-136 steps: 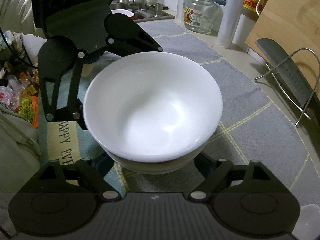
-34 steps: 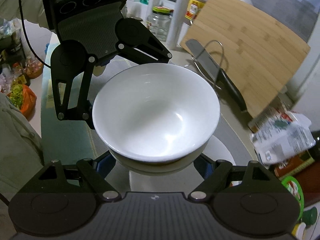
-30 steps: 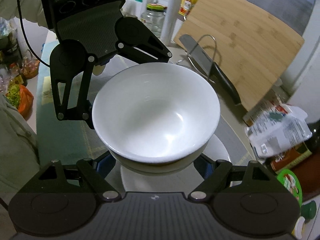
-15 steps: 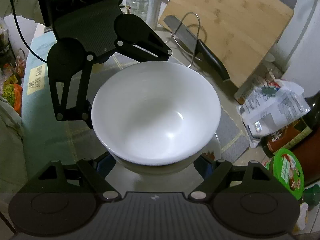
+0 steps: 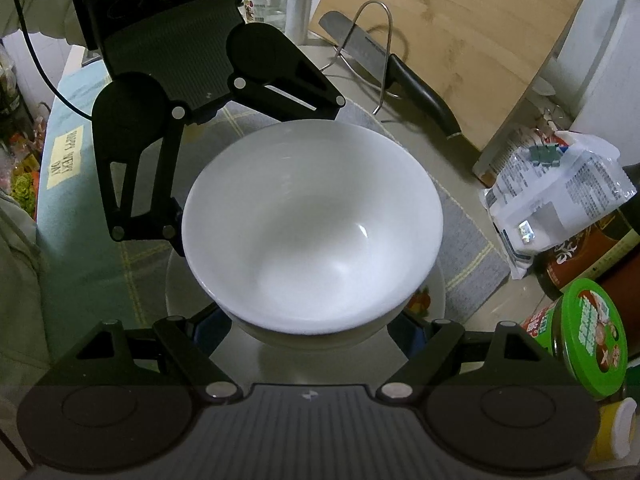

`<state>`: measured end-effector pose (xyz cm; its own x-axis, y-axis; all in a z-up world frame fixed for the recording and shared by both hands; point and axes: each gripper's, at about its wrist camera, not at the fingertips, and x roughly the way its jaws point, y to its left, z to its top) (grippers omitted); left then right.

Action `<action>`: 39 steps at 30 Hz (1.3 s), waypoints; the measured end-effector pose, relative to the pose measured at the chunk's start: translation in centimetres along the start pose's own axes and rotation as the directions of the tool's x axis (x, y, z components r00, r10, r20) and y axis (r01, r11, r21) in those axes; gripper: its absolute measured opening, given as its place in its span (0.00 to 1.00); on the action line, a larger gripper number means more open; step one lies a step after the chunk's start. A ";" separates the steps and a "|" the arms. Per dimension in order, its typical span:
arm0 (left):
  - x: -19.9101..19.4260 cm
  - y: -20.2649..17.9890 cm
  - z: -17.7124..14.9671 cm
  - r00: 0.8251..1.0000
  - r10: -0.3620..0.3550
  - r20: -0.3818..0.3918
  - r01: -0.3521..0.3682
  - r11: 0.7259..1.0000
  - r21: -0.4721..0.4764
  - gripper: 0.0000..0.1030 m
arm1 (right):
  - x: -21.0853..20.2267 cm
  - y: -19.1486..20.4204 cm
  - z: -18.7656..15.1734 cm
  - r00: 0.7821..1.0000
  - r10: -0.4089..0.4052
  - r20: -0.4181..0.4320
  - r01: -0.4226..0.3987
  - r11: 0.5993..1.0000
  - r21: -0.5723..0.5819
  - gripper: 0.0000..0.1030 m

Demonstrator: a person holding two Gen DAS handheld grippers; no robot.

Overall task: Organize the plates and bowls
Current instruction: 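Carry the bowl stack with both grippers over the white plate stack, then lower the bowl stack onto the white plate stack with both grippers, then open both grippers and withdraw them from the stacked dishes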

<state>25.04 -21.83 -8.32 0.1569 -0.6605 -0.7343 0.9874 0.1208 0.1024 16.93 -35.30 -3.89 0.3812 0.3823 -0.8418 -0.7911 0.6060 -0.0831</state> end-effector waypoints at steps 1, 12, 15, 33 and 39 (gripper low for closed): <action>0.0 0.1 0.0 1.000 -0.003 -0.001 0.003 1.000 -0.002 0.83 | 0.0 0.0 0.0 1.000 0.001 0.000 -0.001 1.000 0.002 0.85; 0.2 0.4 0.3 1.000 -0.022 -0.014 0.022 1.000 0.005 0.83 | -0.2 -0.1 -0.2 1.000 0.015 -0.006 -0.015 0.999 0.040 0.85; 0.1 0.3 0.2 1.000 -0.019 -0.015 0.019 1.000 0.006 0.84 | -0.1 0.0 -0.3 1.000 0.006 -0.005 -0.006 0.999 0.041 0.86; -4.6 -1.7 -1.6 0.966 0.246 0.079 -0.224 0.948 -0.225 0.98 | -2.2 1.1 -0.6 0.995 -0.073 0.073 0.069 0.996 0.058 1.00; -7.3 -3.6 -2.4 0.910 0.395 0.127 -0.328 0.872 -0.362 0.98 | -3.4 3.0 -0.1 0.987 -0.134 0.088 0.129 0.990 0.056 1.00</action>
<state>20.26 -15.63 -4.95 0.5353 -0.6477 -0.5421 0.8023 0.5905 0.0868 13.19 -34.89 -1.33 0.5242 0.3577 -0.7728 -0.7074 0.6882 -0.1612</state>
